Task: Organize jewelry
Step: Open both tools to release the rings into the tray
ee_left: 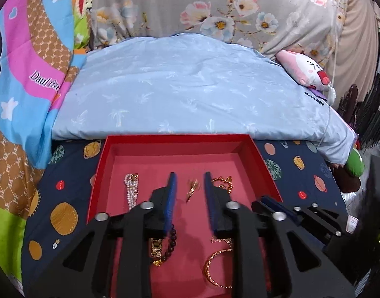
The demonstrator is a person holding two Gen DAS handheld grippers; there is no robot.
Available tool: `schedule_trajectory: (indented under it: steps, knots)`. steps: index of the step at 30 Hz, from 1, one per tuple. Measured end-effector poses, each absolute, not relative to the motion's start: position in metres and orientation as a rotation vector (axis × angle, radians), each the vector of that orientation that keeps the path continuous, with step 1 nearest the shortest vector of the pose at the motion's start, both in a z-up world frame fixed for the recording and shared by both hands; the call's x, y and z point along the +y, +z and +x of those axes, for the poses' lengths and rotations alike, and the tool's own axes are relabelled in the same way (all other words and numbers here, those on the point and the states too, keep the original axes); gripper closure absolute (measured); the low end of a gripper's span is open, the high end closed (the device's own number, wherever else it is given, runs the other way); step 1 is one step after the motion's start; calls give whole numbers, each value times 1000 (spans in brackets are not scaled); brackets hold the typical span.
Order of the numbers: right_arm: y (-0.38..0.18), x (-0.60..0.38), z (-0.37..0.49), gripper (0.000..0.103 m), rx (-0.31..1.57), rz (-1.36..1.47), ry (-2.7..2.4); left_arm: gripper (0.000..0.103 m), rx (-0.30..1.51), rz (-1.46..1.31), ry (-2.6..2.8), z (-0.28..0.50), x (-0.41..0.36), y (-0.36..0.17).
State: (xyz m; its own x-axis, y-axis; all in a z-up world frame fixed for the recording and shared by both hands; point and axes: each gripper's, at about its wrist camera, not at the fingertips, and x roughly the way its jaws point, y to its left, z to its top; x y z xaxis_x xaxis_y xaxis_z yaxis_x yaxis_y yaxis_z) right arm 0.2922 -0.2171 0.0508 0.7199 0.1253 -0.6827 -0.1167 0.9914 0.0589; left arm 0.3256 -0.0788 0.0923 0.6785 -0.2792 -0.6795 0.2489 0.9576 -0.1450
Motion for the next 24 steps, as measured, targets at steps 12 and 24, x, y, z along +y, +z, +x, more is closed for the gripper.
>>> schedule_trajectory:
  steps: [12,24]
  knots:
    - [82,-227,234,73,676,92,148,50,750,-110,-258,291,-46,107]
    - [80,-209,150,71,705,153,192,50,779,-138,-298,203,-23,103]
